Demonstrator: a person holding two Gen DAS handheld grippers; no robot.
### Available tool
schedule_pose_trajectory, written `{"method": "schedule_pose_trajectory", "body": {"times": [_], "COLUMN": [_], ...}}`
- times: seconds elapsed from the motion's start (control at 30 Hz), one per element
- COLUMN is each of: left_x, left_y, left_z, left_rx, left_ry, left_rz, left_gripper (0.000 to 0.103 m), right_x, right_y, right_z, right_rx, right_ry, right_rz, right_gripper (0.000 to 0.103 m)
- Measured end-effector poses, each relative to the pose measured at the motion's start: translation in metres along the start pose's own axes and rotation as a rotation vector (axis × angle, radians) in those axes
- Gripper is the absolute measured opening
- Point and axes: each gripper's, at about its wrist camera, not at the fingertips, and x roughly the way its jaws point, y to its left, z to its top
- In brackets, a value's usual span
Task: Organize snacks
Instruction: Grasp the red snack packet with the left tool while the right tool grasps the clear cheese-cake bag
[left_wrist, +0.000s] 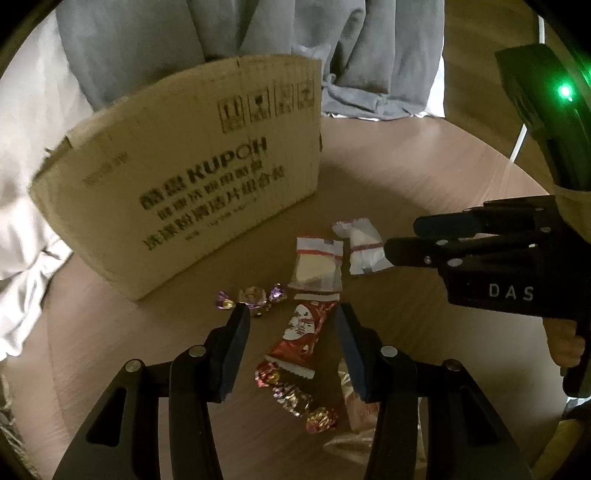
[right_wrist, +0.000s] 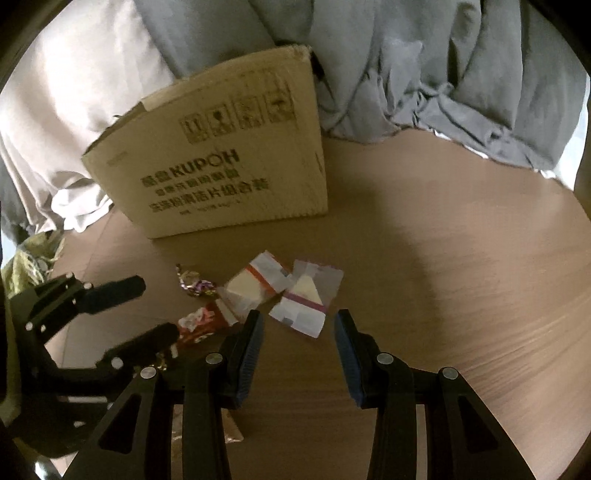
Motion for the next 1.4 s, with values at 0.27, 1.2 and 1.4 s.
{"method": "schedule_pose_trajectory", "body": {"times": [0.27,1.2,1.4], "left_x": [0.024,0.031,0.02], "left_y": [0.004,0.006,0.005], "left_z": [0.0,0.001,0.003], "left_rx": [-0.051,-0.102,-0.102], "left_ry": [0.055,0.041,0.011], "left_rz": [-0.05,-0.059,-0.045], "left_gripper": [0.047,0.023,0.022], "right_x": [0.02,0.049,0.037], "right_y": [-0.005,0.003,0.003], "right_z": [0.008,0.016,0.009], "right_rx": [0.043,-0.015,0.001], "right_ry": [0.023,0.044,0.025], "right_rz": [0.009,-0.059,-0.042], "right_gripper": [0.041,0.034,0.034]}}
